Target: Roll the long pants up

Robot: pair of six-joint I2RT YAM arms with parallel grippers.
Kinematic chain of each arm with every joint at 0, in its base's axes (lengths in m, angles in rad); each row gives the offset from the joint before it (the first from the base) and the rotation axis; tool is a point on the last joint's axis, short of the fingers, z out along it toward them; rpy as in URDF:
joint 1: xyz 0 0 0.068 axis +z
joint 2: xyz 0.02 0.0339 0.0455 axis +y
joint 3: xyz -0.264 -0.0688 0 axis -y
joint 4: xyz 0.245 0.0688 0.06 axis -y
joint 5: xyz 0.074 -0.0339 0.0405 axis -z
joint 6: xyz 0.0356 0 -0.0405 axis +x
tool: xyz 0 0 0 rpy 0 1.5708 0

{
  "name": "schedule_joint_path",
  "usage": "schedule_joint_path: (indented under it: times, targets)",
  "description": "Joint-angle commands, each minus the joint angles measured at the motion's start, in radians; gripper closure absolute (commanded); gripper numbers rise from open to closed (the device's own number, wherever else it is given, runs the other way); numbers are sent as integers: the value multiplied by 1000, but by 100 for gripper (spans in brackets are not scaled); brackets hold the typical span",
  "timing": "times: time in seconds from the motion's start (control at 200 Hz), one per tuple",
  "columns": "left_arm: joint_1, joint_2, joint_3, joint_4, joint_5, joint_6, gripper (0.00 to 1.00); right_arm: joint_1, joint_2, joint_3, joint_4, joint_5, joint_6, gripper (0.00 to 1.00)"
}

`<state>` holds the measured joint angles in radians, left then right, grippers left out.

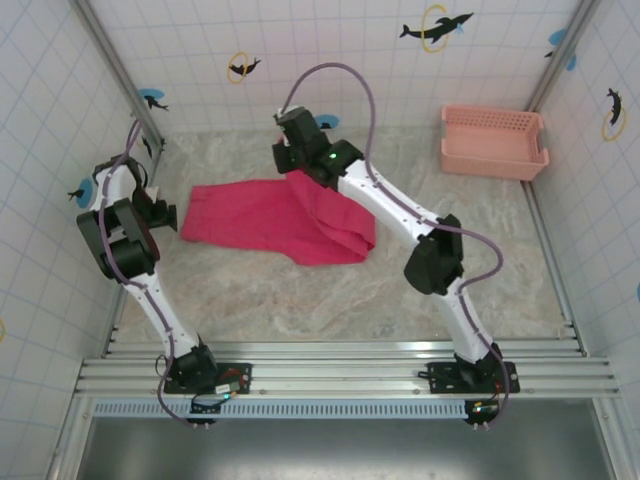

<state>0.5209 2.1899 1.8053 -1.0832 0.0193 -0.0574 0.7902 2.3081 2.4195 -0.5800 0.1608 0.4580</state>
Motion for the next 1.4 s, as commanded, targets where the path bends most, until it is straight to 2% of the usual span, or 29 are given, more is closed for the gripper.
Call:
schedule_joint_path:
  times: [0.0,0.115,0.48,0.691,0.806,0.866,0.906,1.006,1.031,1.131,1.221,1.316,1.396]
  targets:
    - [27,-25,-10,11,61,-24,3,36,151,241,-41,-35,56,96]
    - [37,-5,-12,15,91,-30,3,60,258,352,-12,-46,114,96]
    - [40,29,-23,39,173,-48,3,129,324,239,164,-190,206,94]
    - [40,33,-26,45,194,-55,3,169,387,245,289,-267,306,93]
    - [39,31,-33,51,205,-57,3,185,456,259,381,-320,417,78]
    - [39,27,-39,55,207,-61,3,192,507,293,408,-333,479,48]
    - [39,25,-41,56,208,-61,3,192,539,322,423,-343,510,35]
    - [39,16,-41,55,203,-60,3,180,581,332,485,-384,576,28]
    - [40,15,-42,57,200,-61,3,173,584,331,497,-398,589,20]
    - [38,7,-42,55,185,-58,3,146,548,329,524,-455,589,19]
    - [38,-9,-47,58,170,-58,3,119,445,271,501,-501,510,19]
    - [36,-44,-62,71,147,-58,3,92,267,81,548,-520,437,19]
    - [20,-97,-76,92,125,-61,3,64,101,-119,574,-489,398,18]
